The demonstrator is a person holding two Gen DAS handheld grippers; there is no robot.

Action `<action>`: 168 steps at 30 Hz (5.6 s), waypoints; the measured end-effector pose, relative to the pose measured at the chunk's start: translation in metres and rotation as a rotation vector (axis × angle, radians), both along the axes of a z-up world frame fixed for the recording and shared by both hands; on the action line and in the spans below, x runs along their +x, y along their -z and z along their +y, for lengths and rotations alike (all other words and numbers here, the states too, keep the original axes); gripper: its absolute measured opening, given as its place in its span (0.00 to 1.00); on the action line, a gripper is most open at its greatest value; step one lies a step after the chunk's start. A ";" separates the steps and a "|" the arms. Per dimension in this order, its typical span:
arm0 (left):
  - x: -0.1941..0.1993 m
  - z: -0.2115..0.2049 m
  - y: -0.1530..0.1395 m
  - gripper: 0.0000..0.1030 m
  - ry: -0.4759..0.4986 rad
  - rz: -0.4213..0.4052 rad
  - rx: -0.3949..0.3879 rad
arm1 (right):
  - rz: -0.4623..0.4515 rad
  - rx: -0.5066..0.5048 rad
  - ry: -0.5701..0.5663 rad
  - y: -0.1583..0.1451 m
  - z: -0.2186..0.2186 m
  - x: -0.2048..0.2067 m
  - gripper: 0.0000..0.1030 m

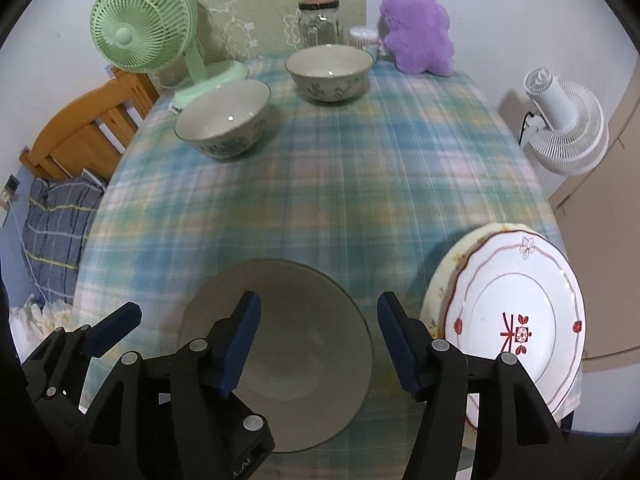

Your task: Organize plates and bowls

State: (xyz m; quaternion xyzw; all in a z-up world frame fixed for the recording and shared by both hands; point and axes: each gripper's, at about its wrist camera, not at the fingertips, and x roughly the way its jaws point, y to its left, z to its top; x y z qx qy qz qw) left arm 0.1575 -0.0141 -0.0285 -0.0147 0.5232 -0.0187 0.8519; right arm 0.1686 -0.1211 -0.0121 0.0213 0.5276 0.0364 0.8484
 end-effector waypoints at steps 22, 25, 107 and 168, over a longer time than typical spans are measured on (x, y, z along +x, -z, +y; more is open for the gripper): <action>0.076 0.055 -0.064 0.84 -0.051 -0.172 0.019 | -0.173 -0.015 0.007 -0.067 0.054 0.067 0.70; 0.093 0.054 -0.062 0.84 -0.090 -0.173 0.030 | -0.177 -0.012 -0.025 -0.066 0.054 0.089 0.70; 0.140 0.019 -0.022 0.15 -0.206 -0.050 0.084 | -0.031 -0.038 -0.116 -0.011 0.022 0.165 0.17; -0.002 -0.006 0.015 0.16 0.034 0.068 0.003 | 0.110 -0.075 0.139 0.012 -0.007 -0.010 0.17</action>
